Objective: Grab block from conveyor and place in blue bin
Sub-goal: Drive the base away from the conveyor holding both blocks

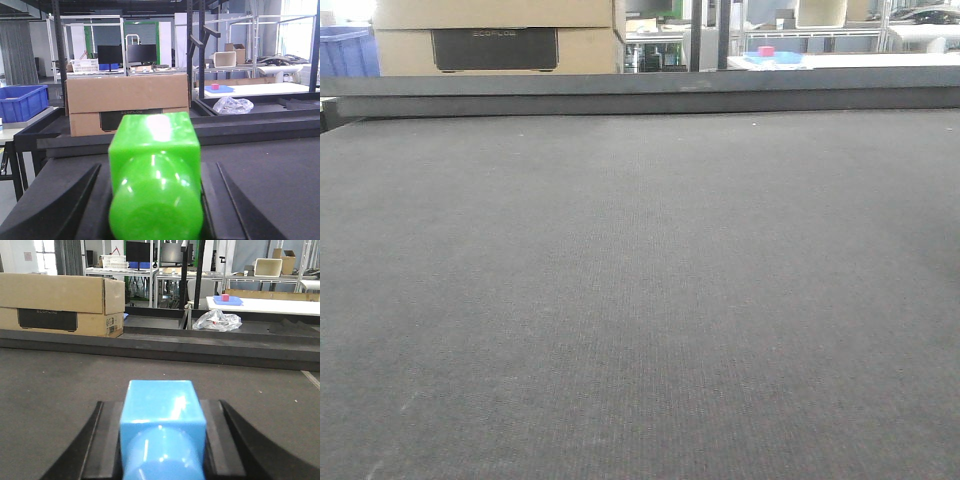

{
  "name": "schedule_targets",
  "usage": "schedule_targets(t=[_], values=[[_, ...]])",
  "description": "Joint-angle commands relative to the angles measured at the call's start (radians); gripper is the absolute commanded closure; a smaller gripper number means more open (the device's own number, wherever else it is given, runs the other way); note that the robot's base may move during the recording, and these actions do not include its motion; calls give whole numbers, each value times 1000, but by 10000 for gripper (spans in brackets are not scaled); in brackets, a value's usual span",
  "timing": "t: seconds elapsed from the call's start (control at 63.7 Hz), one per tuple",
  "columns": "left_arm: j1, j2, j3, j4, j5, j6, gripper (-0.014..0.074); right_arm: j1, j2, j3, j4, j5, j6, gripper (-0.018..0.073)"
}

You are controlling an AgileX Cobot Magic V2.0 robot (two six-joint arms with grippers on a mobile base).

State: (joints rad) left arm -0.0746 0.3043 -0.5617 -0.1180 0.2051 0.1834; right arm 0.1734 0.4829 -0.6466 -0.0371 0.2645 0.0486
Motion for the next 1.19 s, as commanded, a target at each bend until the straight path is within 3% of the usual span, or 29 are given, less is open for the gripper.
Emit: schedule_targets(t=[0.0, 1.177], values=[[2, -5, 2, -10, -11, 1, 707, -4, -7, -5, -2, -14, -5, 721], [2, -5, 2, -10, -14, 1, 707, -4, -7, -5, -2, -14, -5, 721]])
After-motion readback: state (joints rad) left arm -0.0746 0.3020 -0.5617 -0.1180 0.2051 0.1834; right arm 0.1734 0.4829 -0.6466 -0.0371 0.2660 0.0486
